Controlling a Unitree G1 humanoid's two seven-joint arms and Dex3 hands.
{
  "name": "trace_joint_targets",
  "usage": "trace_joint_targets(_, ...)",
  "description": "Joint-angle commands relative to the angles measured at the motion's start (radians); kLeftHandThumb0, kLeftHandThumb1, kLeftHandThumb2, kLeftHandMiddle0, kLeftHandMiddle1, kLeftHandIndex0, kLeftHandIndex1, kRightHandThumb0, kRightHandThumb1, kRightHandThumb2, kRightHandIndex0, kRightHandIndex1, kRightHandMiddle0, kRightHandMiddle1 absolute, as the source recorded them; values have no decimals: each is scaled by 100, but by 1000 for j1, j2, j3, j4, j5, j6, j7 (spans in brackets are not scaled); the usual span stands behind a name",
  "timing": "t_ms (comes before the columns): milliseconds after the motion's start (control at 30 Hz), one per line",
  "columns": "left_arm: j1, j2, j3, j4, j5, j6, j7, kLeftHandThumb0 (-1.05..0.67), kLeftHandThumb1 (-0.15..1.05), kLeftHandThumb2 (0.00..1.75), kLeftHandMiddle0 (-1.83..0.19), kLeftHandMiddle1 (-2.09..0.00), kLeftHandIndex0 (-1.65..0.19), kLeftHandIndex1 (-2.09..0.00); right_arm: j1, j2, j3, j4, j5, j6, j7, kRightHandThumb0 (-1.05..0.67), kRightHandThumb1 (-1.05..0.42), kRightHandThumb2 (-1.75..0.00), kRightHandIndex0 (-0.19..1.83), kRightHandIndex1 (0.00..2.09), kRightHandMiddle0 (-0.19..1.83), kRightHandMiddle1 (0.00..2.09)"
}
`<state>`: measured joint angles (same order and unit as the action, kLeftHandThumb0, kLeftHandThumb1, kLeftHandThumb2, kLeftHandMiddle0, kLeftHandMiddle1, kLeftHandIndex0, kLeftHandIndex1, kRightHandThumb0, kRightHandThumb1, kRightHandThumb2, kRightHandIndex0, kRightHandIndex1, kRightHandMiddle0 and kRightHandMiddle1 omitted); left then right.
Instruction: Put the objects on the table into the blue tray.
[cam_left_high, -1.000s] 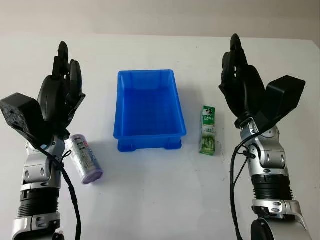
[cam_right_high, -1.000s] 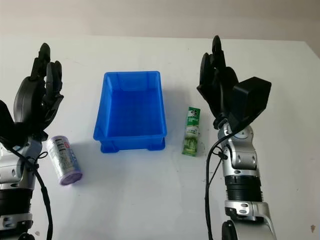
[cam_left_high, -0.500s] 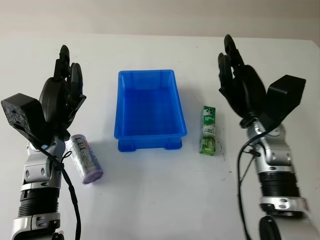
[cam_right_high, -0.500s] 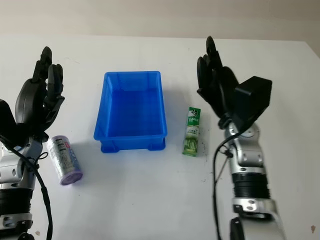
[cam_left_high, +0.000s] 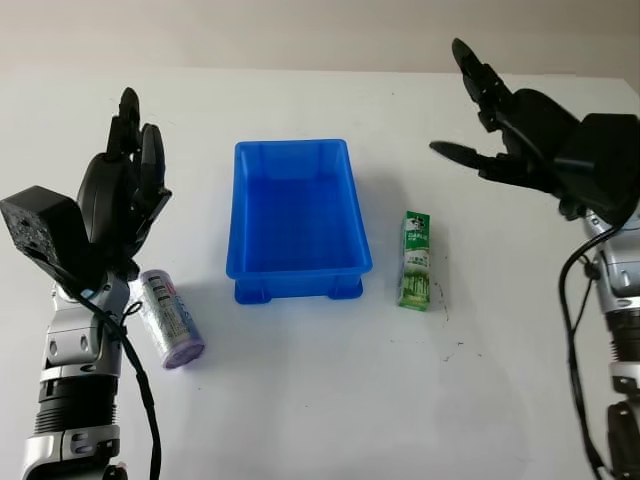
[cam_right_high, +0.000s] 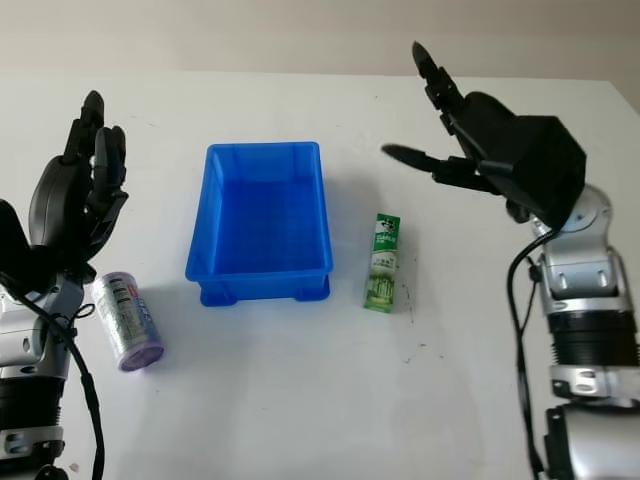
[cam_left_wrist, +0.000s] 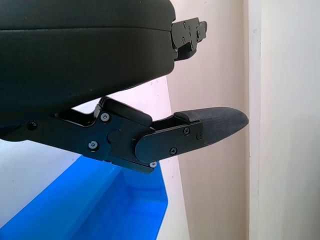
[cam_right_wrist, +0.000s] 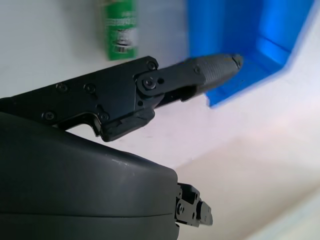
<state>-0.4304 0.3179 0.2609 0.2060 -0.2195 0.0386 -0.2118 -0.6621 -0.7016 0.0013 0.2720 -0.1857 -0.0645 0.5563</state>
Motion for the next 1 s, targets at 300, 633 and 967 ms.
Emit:
trace_joint_targets(300,-25,18,4,22,4,-17,-10,-74,105,64,17,-5,16,-5,-70,-200,181,50,-381,-448,-89,-46,-76,-4,-8,8,-1,9)
trace_joint_targets(633,-27,20,8,34,1,-25,-17,-73,105,63,15,-5,15,-5,-153,-248,270,215,-564,-774,-263,-39,-71,-5,7,11,13,10)
trace_joint_targets(967,-20,22,3,22,11,-17,-7,-74,105,64,15,-6,15,-5,-160,-256,302,284,-605,-913,-317,-32,-79,-8,16,10,19,9)
